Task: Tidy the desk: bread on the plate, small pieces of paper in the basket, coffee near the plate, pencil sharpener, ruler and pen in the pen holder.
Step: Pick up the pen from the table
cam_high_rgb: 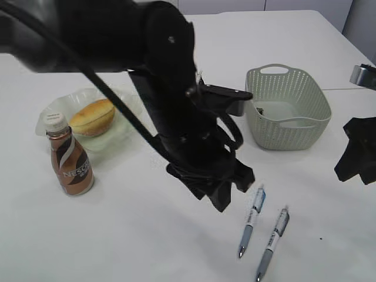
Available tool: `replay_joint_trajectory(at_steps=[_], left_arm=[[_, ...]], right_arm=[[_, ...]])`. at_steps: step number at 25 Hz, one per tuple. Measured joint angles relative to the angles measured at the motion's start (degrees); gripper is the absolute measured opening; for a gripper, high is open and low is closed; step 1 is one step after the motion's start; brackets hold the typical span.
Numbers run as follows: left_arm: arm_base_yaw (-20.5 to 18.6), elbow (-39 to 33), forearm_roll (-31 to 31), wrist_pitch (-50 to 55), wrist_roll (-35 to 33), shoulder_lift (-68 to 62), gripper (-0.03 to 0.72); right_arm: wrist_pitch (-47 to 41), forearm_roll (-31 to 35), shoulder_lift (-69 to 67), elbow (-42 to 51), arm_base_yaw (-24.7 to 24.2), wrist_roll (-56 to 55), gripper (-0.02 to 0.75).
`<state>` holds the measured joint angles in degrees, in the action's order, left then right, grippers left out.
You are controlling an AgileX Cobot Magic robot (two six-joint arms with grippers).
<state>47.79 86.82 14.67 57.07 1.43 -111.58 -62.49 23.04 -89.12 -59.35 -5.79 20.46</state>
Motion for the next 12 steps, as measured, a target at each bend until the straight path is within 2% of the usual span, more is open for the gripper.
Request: replay_joint_trajectory(at_steps=[5, 12], left_arm=[[2.31, 10.0, -1.05, 4.54, -0.36, -7.96, 0.297], [3.82, 22.29, -3.94, 9.78, -0.48, -18.7, 0.292]], right_arm=[[0.0, -0.7, 0.0, 0.0, 0.0, -5.94, 0.38], [-0.63, -0.97, 0.0, -3.49, 0.0, -6.05, 0.38]])
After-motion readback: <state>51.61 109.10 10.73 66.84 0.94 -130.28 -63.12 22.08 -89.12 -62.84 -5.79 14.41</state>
